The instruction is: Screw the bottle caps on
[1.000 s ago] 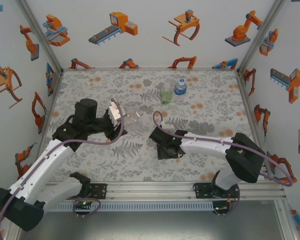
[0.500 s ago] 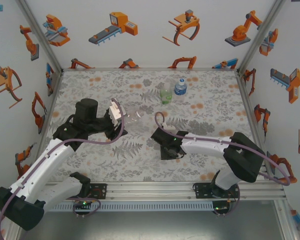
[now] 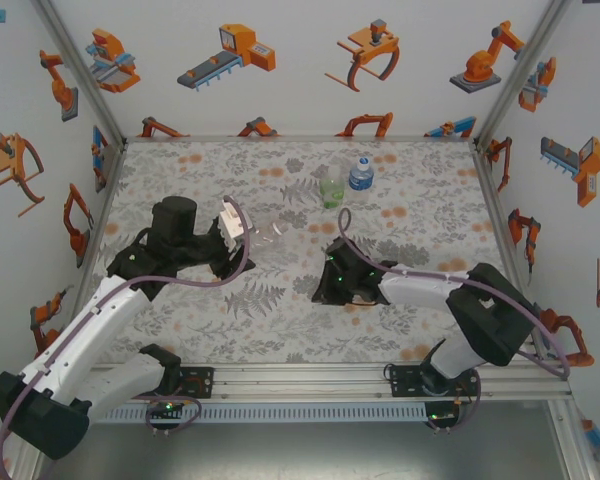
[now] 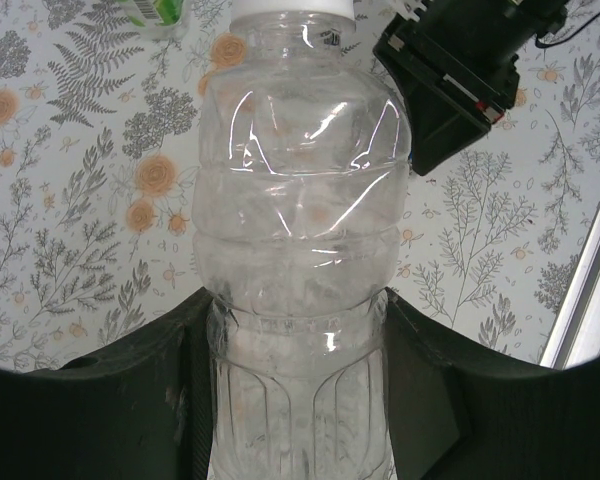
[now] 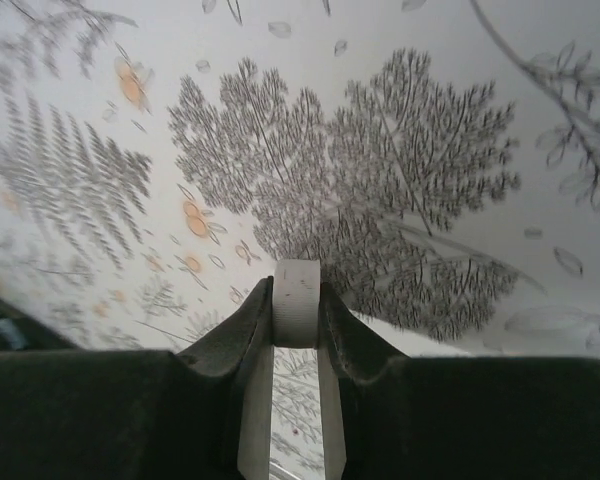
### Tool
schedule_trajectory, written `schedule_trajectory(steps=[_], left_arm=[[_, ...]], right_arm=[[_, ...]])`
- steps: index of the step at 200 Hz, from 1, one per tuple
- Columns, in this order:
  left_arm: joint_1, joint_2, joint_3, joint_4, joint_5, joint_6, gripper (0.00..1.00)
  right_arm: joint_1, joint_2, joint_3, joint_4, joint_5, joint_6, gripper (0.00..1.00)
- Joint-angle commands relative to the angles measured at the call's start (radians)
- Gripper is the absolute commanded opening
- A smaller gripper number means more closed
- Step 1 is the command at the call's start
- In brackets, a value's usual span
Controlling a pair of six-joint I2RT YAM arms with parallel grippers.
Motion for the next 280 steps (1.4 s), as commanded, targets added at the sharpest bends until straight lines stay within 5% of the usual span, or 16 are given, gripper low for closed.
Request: schedule_trajectory(steps=[1,29,84,150,203,280], left_arm=[[0.008,0.002,0.016,0.01,0.013,-0.001,0.0],[0.008,0.009,0.016,0.008,0.009,-0.002,0.0],[0.009,0.014,0.018,0.007,0.011,0.001,0.0],[0.008,0.006,0.017,0.007,0.008,0.002,0.0],[0.008,0.002,0.017,0.003,0.01,0.006,0.0],[0.008,-0.013,0.018,-0.003,0.015,0.006,0.0]], right_arm=[[-0.074,0.052,-0.108,0.203,-0.099,0.049,0.19],[-0.138,0.051,-0.161,0.219,-0.12,0.085,0.29],[-0.15,-0.104,-0.186,-0.08,0.007,0.057,0.4],[-0.137,-0.207,-0.06,-0.309,0.103,-0.038,0.42],[-0.038,-0.179,0.1,-0.418,0.253,-0.265,0.42],[0.033,0.025,0.263,-0.404,0.123,-0.677,0.44]])
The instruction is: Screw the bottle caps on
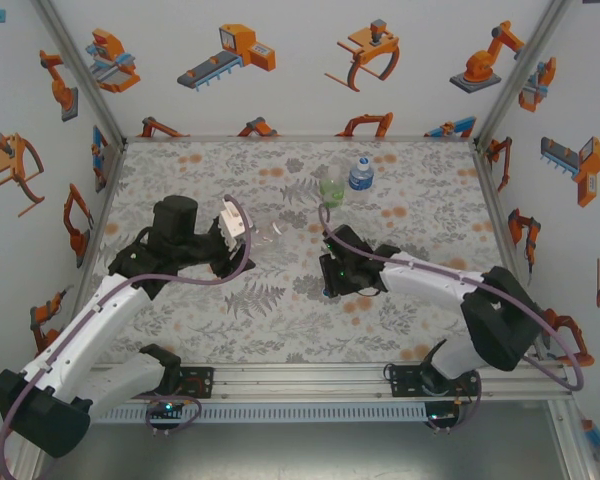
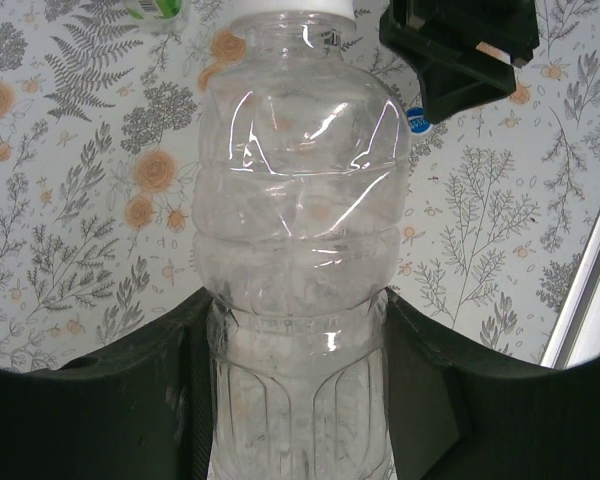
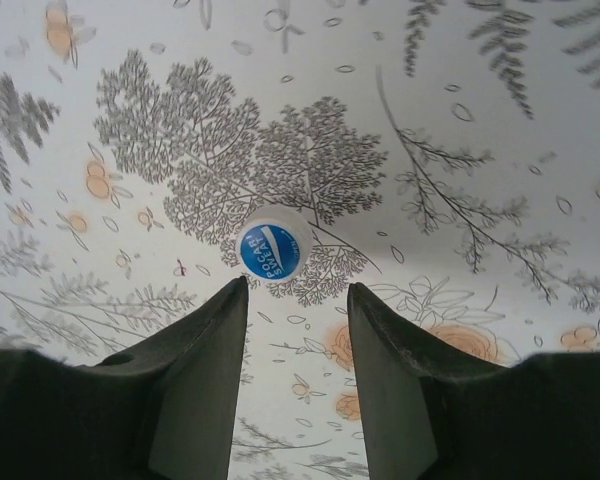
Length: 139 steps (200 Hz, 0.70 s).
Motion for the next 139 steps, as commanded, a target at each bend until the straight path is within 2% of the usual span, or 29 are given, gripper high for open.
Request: schedule_trajectory(steps=[1,69,139], left_arm=[[0.003,-0.022,0.018,-0.002,0.015,0.006,0.0],[0.003,-0.017,0.018,-0.002,0.016,0.007,0.0],[0.004,-0.014,0.019,-0.004,0.024,0.006,0.0]], right_arm=[[0.011,0.05,0.064,-0.033,-0.045,-0.168,0.44],[0.011,0.189,0.188,-0.103,-0.051,-0.266,0.43],[0.041,0.231,0.213,-0.144,-0.052,-0.273,0.37]])
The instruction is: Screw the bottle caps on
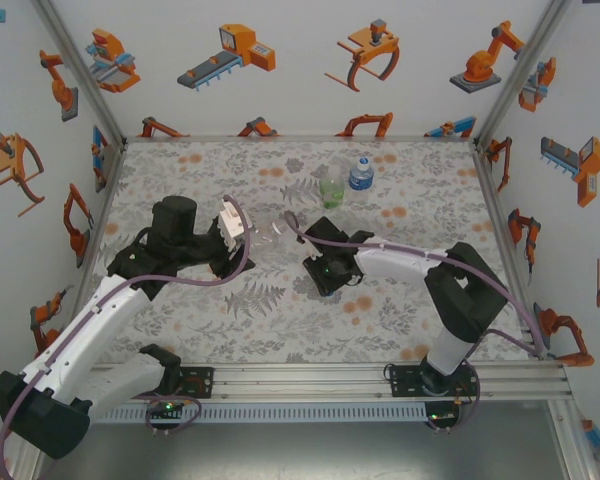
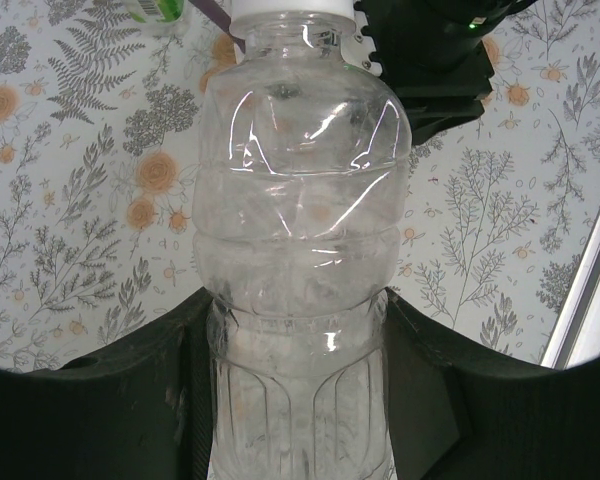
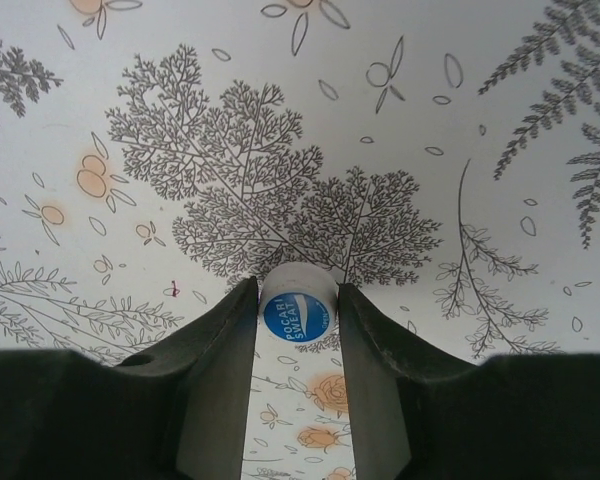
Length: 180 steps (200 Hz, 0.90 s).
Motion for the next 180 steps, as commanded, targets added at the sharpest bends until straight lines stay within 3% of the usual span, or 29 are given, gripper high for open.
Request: schedule_trajectory(steps=[1,150,180], left_arm=[[0.004,-0.008,0.02,-0.004,0.023,0.006,0.0],[0.003,0.003,0.026,-0.012,0.033,0.008,0.0],[0.004,0.003,0.028,-0.013,0.037,0.008,0.0]], right_arm=[[0.02,0.022,0.034,-0.045,0.01,-0.018,0.37],[0.072,0.047,0.07,-0.121,0.058,-0.007,0.41],[0.075,0.043,0.063,-0.112,0.059,-0.007,0.39]])
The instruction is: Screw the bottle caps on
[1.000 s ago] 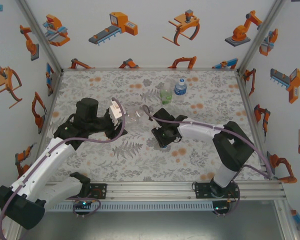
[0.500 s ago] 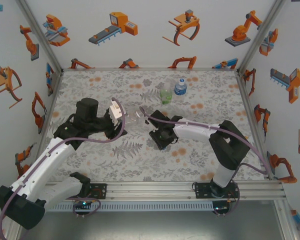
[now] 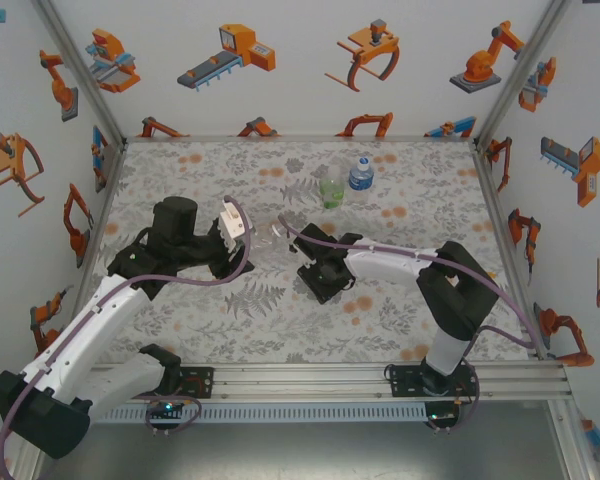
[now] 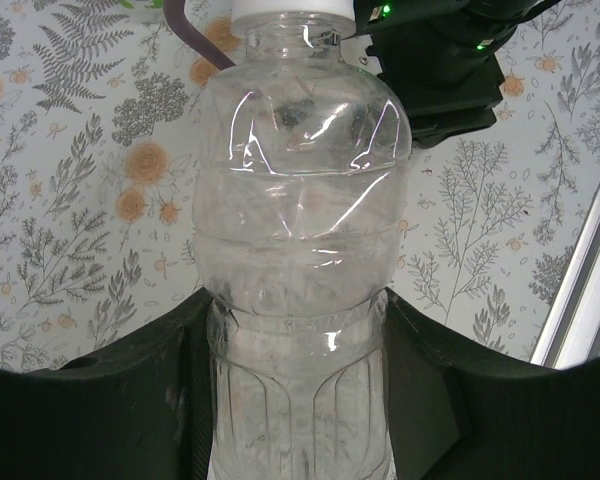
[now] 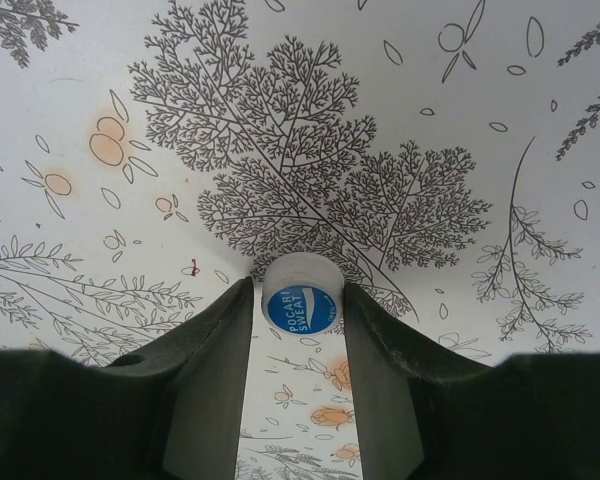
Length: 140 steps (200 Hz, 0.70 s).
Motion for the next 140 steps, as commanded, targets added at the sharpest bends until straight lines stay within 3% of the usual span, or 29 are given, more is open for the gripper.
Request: schedule_trajectory(steps=[1,67,140], left_arm=[[0.003,0.001,0.027,0.01,0.032,0.008,0.0],[0.003,0.002,0.022,0.008,0.049,0.021,0.0],[0.001,0.055,0.025,-0.026,0.169,0.09,0.0]], right_arm=[[0.013,0.006,0.015,-0.026,0.018,-0.005,0.38],[0.013,-0.027,0.006,-0.009,0.029,0.009,0.26],[0.006,-0.34,-0.083,0.134,-0.016,-0.013,0.22]])
